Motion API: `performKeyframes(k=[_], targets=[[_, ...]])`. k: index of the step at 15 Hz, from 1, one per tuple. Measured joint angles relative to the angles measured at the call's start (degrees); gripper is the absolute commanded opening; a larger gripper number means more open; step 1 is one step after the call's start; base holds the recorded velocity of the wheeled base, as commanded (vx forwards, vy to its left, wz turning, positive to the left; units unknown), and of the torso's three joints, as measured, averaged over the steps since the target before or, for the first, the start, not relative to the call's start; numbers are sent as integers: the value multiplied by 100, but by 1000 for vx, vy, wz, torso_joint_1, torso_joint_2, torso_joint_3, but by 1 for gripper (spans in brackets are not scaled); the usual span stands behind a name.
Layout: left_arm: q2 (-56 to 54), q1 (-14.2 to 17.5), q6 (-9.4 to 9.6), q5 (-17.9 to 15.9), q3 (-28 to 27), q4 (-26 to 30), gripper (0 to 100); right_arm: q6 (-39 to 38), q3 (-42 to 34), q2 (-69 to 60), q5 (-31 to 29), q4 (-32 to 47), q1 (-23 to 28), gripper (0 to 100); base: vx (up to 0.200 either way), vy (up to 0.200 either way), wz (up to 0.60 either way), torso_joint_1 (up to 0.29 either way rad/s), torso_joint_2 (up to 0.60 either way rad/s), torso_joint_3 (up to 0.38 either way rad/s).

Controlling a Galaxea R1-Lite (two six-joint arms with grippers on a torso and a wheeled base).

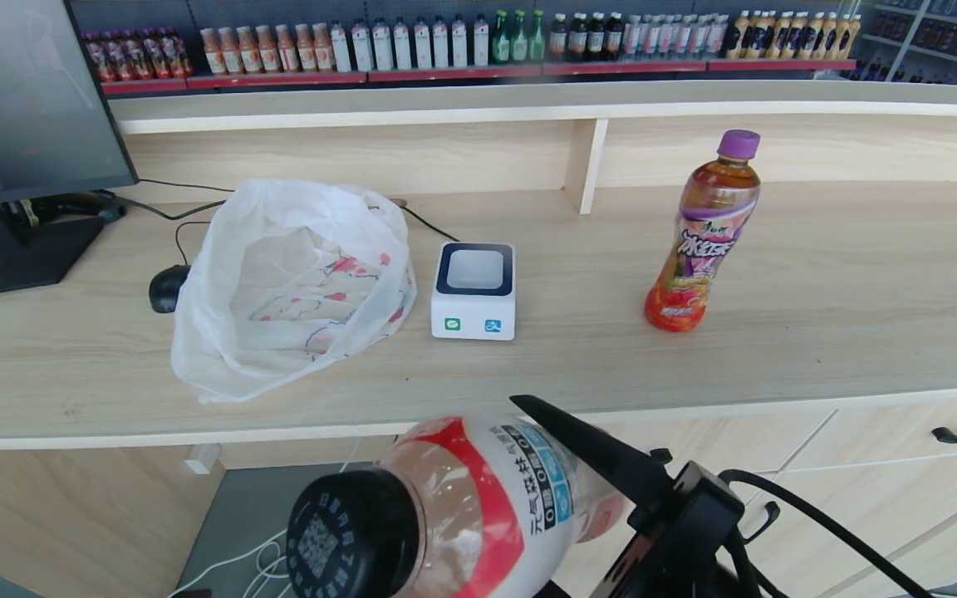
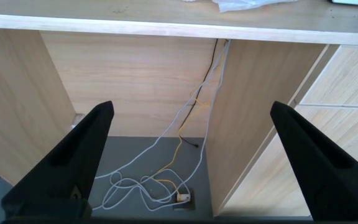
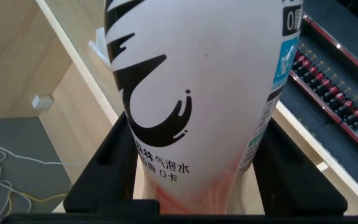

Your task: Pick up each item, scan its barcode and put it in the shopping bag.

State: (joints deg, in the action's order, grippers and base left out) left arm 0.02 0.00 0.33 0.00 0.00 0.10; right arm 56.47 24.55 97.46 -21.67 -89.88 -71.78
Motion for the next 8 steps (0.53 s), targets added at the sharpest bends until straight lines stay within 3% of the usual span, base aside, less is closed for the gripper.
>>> performKeyframes(k=[3, 8], targets=[[0, 0, 0, 0, 0, -2, 100, 286, -38, -20, 26, -4, -22, 0, 0, 0, 0, 0, 0, 0], [0, 0, 2, 0, 0, 0, 100, 834, 35, 24, 583, -9, -22, 0, 0, 0, 0, 0, 0, 0]])
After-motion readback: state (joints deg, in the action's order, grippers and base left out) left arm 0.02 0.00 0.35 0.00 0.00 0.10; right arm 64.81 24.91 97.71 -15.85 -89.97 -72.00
